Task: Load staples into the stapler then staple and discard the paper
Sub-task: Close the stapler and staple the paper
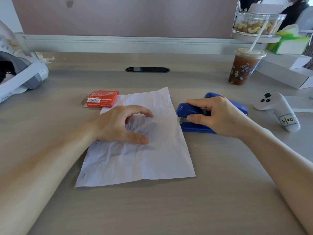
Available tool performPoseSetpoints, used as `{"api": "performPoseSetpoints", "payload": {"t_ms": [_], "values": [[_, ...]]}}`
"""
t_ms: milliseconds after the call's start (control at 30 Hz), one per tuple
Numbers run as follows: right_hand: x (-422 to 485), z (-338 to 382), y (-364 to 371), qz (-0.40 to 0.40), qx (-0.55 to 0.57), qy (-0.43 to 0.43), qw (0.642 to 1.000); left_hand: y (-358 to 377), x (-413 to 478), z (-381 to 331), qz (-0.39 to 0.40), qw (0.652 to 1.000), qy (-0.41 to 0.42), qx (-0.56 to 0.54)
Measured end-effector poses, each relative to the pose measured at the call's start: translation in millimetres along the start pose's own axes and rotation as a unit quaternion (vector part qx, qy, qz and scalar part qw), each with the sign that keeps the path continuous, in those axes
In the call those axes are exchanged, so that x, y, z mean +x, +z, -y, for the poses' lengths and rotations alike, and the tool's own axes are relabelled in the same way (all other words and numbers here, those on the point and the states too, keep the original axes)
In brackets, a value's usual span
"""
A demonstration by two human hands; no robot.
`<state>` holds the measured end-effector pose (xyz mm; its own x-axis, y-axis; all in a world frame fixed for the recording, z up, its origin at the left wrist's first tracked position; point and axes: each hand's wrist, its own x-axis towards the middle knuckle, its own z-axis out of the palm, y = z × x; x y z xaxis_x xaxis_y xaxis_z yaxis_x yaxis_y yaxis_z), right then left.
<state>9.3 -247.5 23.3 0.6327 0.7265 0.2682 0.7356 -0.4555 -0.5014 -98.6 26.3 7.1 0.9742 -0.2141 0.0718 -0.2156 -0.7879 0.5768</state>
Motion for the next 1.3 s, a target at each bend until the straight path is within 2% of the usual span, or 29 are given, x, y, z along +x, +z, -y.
{"api": "performPoseSetpoints", "payload": {"t_ms": [167,333,433,567,733,867,1033,1300], "values": [[2,0,2,0.017,-0.001,-0.009,1.0,4,2,3,-0.008,1.0,-0.002,0.016],[8,10,-1,0.046,-0.001,-0.002,0.999,20,10,-3,-0.044,0.99,0.012,0.135],[18,20,1,0.065,0.022,0.045,0.997,23,11,-6,-0.011,0.992,0.029,0.125],[35,32,12,0.082,-0.098,0.091,0.988,20,9,-2,0.065,0.985,0.028,0.159],[46,26,23,0.111,-0.131,0.093,0.981,13,5,-2,0.092,0.985,0.044,0.138],[43,32,23,0.095,-0.093,0.124,0.983,12,4,-3,0.085,0.987,0.055,0.124],[46,36,28,0.134,-0.136,0.133,0.973,13,4,-2,0.077,0.987,0.059,0.13],[48,35,30,0.149,-0.143,0.151,0.967,14,5,0,0.07,0.989,0.061,0.117]]}}
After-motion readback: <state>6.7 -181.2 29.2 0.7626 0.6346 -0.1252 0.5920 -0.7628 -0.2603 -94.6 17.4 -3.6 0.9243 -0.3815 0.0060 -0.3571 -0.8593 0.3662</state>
